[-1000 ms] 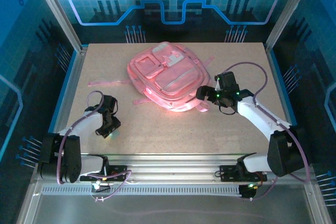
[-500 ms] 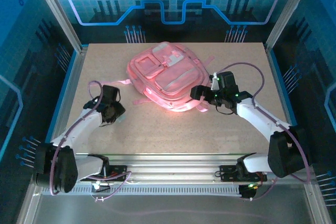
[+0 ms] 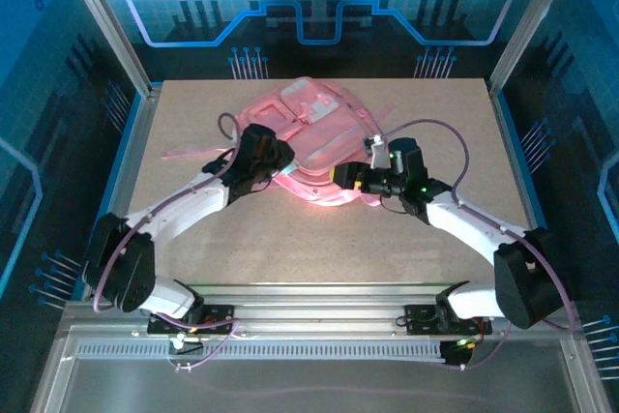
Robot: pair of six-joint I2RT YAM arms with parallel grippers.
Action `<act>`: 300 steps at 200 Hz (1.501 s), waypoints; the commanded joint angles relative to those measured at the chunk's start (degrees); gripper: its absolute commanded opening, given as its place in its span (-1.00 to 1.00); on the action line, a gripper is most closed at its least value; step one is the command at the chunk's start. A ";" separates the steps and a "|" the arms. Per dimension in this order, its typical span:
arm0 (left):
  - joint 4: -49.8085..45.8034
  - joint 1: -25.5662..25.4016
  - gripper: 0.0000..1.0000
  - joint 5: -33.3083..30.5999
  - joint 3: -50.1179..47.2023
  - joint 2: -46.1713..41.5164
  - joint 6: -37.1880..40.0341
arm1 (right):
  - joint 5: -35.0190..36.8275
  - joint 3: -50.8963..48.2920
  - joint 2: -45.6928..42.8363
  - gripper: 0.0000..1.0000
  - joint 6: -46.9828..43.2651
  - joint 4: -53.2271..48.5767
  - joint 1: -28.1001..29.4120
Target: Pack the student bag
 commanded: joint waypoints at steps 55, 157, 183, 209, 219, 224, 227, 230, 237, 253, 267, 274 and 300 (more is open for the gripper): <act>10.59 -6.70 -0.10 5.84 7.30 7.64 -8.08 | 2.80 -1.80 0.01 0.30 0.17 13.59 1.32; 10.38 -9.05 -0.08 7.72 6.42 7.90 -10.14 | 3.19 1.33 7.52 -0.49 2.10 19.09 0.71; 10.56 -9.19 0.09 8.40 5.32 8.26 -10.48 | 1.38 0.86 8.15 -0.78 3.03 20.57 0.00; 4.83 -8.74 0.71 4.53 8.23 7.08 -1.13 | 0.11 -0.69 6.79 -0.97 2.69 18.16 -1.77; 1.99 -8.47 0.78 2.92 10.59 6.94 5.11 | 0.16 -1.82 5.16 -0.98 2.11 16.29 -2.89; 1.25 -8.16 0.78 3.38 11.80 7.16 8.34 | 0.27 -2.39 4.22 -0.98 1.74 15.04 -3.52; 0.79 -8.01 0.78 3.93 12.63 7.39 10.04 | 0.32 -2.70 3.59 -0.97 1.53 14.12 -3.93; 0.06 -7.64 0.78 4.68 13.51 7.64 11.68 | 0.45 -2.85 2.93 -0.97 1.26 13.23 -4.31; -1.99 -7.09 0.79 6.49 15.84 8.55 15.45 | 0.81 -3.30 1.43 -0.97 0.47 10.46 -5.44; -8.72 -6.62 0.77 9.04 22.07 11.77 24.27 | 2.36 -3.63 -2.40 -0.95 -2.28 2.44 -7.98; -14.25 -6.72 0.71 10.97 27.48 15.36 31.27 | 5.05 -2.83 -5.35 -0.93 -5.02 -5.83 -10.36; -16.61 -6.89 0.64 11.75 30.09 17.45 34.13 | 6.31 -2.30 -6.60 -0.92 -6.42 -9.40 -11.60; -25.63 -8.68 0.52 10.85 38.38 24.22 42.66 | 5.38 -2.19 -10.41 -0.90 -9.70 -16.74 -17.98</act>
